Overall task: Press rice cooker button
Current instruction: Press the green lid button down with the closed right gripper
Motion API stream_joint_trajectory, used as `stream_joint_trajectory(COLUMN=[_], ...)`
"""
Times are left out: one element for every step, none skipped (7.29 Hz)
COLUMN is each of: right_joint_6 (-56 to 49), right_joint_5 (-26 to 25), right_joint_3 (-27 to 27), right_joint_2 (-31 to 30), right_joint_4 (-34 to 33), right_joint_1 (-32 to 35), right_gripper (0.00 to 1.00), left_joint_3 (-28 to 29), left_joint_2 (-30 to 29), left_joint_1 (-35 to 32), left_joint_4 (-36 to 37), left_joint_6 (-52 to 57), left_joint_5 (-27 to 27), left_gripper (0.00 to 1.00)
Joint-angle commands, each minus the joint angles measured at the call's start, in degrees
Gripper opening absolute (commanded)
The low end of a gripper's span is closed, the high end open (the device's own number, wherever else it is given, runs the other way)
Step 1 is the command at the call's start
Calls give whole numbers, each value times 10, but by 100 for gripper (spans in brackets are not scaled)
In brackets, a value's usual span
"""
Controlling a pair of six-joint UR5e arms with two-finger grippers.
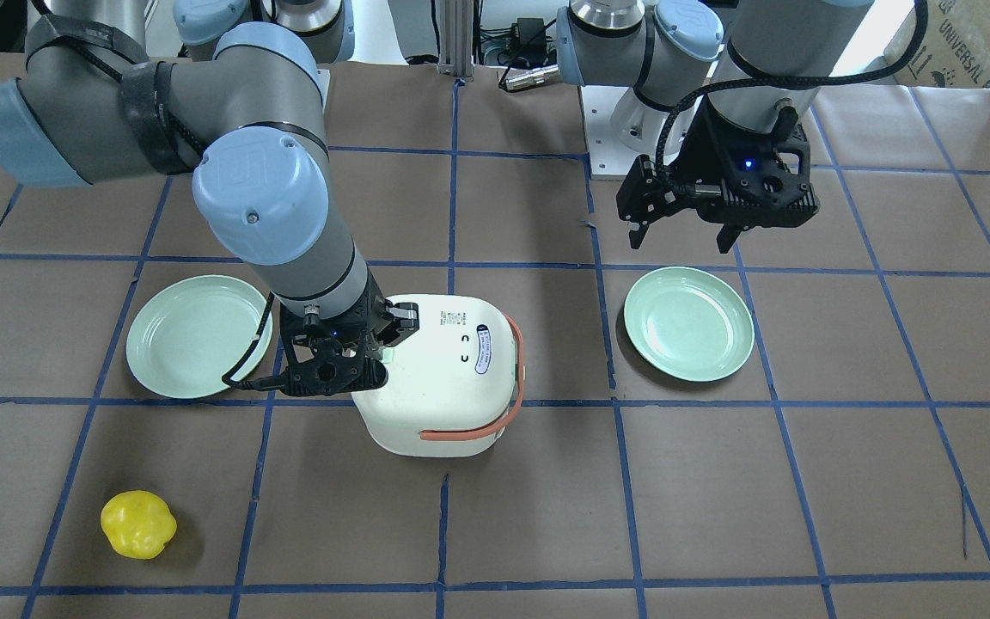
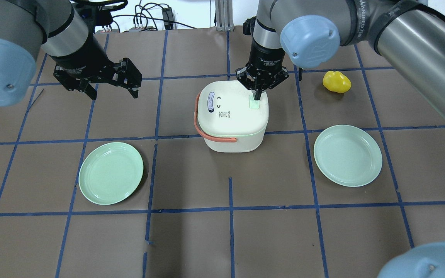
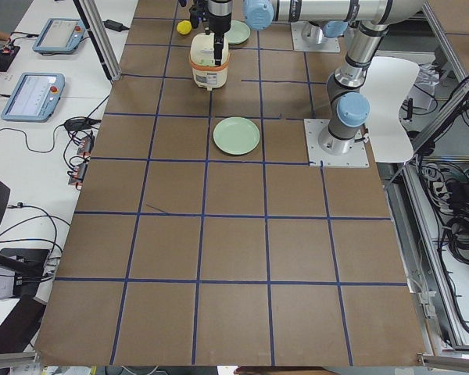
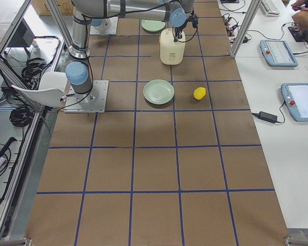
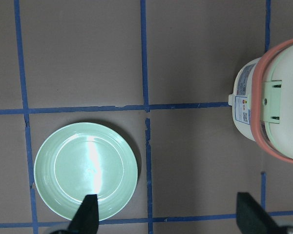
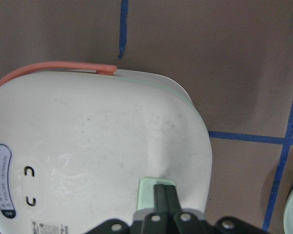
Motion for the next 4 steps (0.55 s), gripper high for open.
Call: stream_joint_trajectory(right_joint_6=[1,1,0,1], right_joint_5=[0,1,1,1], right_joint_3=[3,6,6,6], right_joint_2=[-2,-2,-1,1], right_joint_4=[1,1,1,0], right_joint_1=[1,1,1,3], right_gripper=[8,8,8,8], left_joint_3=[0,0,0,0], left_joint_2=[0,0,0,0], left_joint_1=[0,0,0,0], left_joint_4=[0,0,0,0], left_joint_6=[0,0,0,0], left_joint_5=[0,0,0,0], left_gripper=[100,100,100,100])
